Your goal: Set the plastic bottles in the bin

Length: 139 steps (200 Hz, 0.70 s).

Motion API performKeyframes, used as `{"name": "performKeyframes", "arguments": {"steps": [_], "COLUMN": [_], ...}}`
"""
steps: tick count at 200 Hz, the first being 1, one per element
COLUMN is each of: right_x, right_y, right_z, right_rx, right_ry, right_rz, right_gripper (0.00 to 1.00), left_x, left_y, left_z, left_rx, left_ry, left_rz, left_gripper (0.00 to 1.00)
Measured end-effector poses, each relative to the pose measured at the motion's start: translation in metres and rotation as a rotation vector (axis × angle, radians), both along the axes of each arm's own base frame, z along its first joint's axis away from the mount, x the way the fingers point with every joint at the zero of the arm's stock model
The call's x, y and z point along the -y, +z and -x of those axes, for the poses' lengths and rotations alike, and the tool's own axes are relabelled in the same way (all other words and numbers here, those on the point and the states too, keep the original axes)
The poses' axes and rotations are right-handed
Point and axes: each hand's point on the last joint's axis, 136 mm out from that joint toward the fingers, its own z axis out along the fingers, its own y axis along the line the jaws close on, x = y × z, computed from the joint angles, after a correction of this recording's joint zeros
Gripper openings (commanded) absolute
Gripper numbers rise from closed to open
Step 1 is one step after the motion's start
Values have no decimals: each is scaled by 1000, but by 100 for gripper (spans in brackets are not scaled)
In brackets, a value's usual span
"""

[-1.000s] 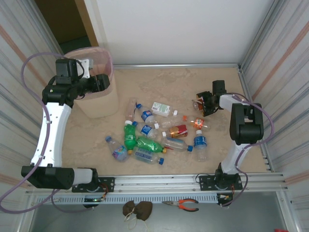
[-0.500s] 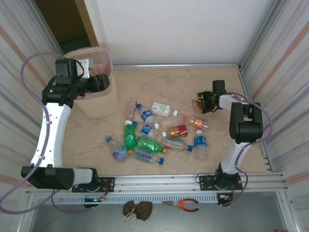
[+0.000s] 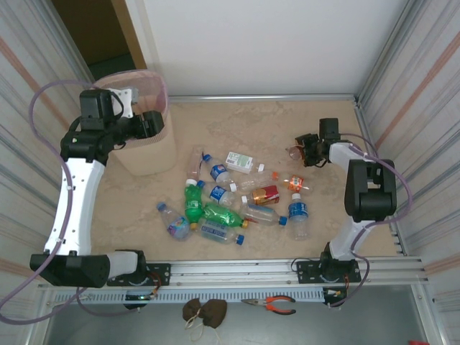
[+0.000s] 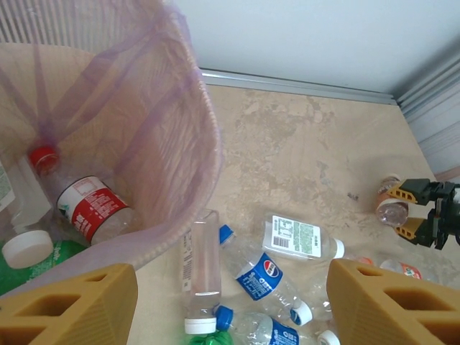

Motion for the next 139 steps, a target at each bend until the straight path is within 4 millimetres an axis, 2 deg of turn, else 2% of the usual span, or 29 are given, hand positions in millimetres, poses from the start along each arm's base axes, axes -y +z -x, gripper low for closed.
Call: {"name": "performKeyframes", "arguments": {"steps": [54,90,118,139], "right_x": [0,-2,-10,-19], "right_y": [76,113,143,173], "right_z": [7,19,29,40], "right_rx": [212,313,410,515], "right_ry": [124,186,259,326], "right_rz": [110,168,189,215], "right_gripper": [59,57,54,50], "left_x": [10,21,33,46], "left_y": [0,9,16,21], "left_z": [-2,-3,-4,-4], "left_rx": [26,62,92,112], "left_ry": [-45,-87,-126,-161], "left_rz": [43,78,112,150], "left_gripper": [70,70,70,70]}}
